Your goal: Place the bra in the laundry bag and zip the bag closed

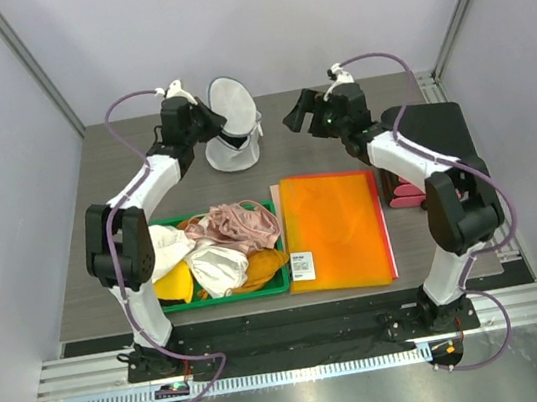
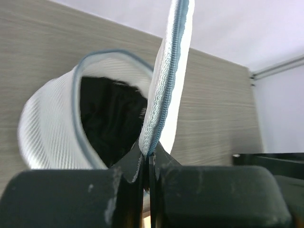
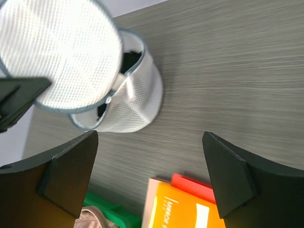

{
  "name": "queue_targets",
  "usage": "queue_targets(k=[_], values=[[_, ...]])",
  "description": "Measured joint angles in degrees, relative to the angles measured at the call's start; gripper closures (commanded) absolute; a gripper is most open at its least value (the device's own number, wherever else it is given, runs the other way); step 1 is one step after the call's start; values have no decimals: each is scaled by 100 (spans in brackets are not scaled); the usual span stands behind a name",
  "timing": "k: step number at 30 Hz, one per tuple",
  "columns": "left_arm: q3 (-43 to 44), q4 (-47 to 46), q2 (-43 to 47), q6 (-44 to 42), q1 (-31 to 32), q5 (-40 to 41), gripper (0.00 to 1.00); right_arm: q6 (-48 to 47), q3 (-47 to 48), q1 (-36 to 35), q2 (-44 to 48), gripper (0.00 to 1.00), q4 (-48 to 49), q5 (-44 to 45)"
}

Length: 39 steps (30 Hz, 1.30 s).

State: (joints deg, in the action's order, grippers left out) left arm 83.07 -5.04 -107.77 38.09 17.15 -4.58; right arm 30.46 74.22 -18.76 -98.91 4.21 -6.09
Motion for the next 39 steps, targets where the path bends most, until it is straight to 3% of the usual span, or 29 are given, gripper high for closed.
queue_targets(k=[7, 12, 24, 35, 39], values=[[439, 50, -476, 651, -271, -1132, 100, 966, -55, -50, -1196, 9, 1775, -997], [446, 188, -695, 951, -378, -1580, 100, 1696, 138, -59, -1989, 15, 2463, -1320], [787, 461, -756, 1263, -483, -1746, 100, 2577, 439, -162, -2625, 17, 3539, -1508], [1080, 767, -953, 1250, -518, -1777, 100, 2780, 568, -363, -3005, 34, 3801, -1399], [1130, 986, -975, 1193, -529, -1773, 100, 2811, 719, -363, -3126, 35, 3912, -1351]])
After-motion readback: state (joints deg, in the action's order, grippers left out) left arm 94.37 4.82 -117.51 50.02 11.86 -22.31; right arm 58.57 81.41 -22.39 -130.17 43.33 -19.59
